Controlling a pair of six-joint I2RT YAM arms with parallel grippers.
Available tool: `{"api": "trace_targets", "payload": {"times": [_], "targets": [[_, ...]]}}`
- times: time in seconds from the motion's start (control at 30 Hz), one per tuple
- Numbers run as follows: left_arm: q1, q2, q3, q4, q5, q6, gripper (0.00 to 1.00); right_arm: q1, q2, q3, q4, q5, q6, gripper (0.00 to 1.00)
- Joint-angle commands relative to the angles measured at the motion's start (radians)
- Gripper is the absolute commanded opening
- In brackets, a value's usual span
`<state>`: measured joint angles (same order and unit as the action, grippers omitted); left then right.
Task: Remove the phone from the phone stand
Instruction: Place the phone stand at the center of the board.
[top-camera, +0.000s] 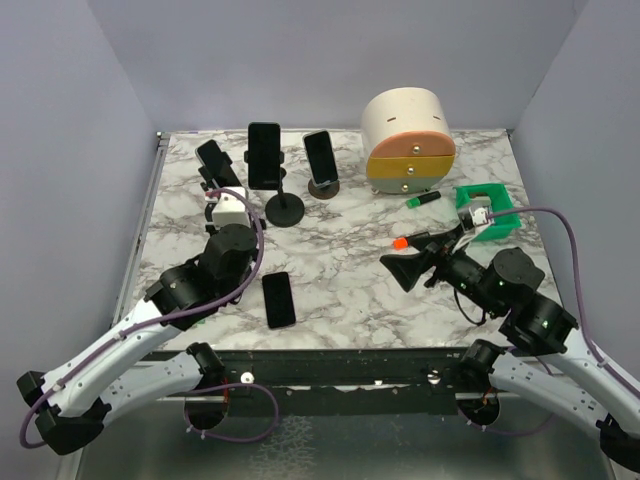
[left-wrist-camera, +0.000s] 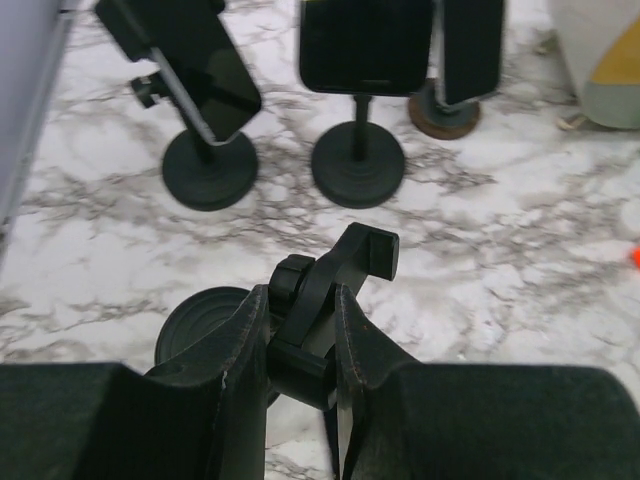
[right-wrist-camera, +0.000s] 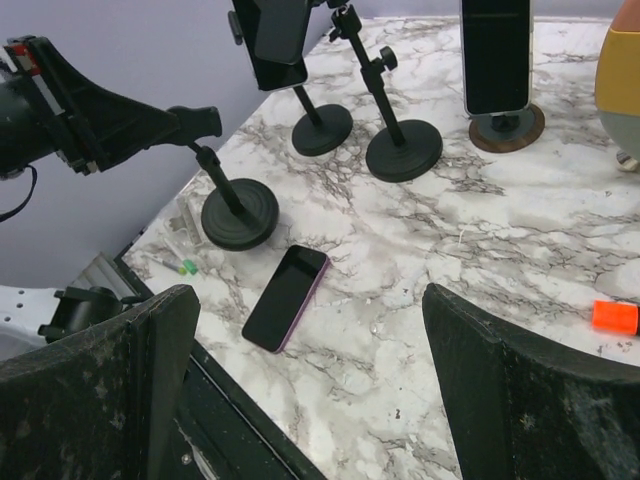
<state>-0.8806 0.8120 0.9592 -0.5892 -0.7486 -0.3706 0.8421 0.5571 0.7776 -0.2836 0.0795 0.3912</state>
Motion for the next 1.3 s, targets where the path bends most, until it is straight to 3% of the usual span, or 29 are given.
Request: {"api": "trace_targets", "payload": {"times": [0.0, 0.23, 0.63, 0.93, 1.27], "targets": [[0.066, -0.030, 0.032, -0.043, -0.237, -0.013, 0.00, 0.001, 0.011, 0.005, 0.039, -0.045, -0.014, 0.99], [0.291, -0.001, -0.012, 0.058, -0.174, 0.050, 0.00, 0.001, 0.036, 0.015, 0.067, -0.075, -0.023, 0.99], [0.698, 0.082, -0.033, 0.285, 0.122, -0.065, 0.00, 0.001, 0.036, 0.032, 0.053, -0.124, -0.038, 0.99], [0.828, 0.176, 0.040, 0.413, 0.060, -0.042, 0.00, 0.000, 0.037, 0.032, 0.036, -0.123, -0.042, 0.99], [0.954, 0.275, -0.113, 0.739, 0.192, -0.193, 0.00, 0.001, 0.048, 0.009, 0.069, -0.139, -0.029, 0.99]]}}
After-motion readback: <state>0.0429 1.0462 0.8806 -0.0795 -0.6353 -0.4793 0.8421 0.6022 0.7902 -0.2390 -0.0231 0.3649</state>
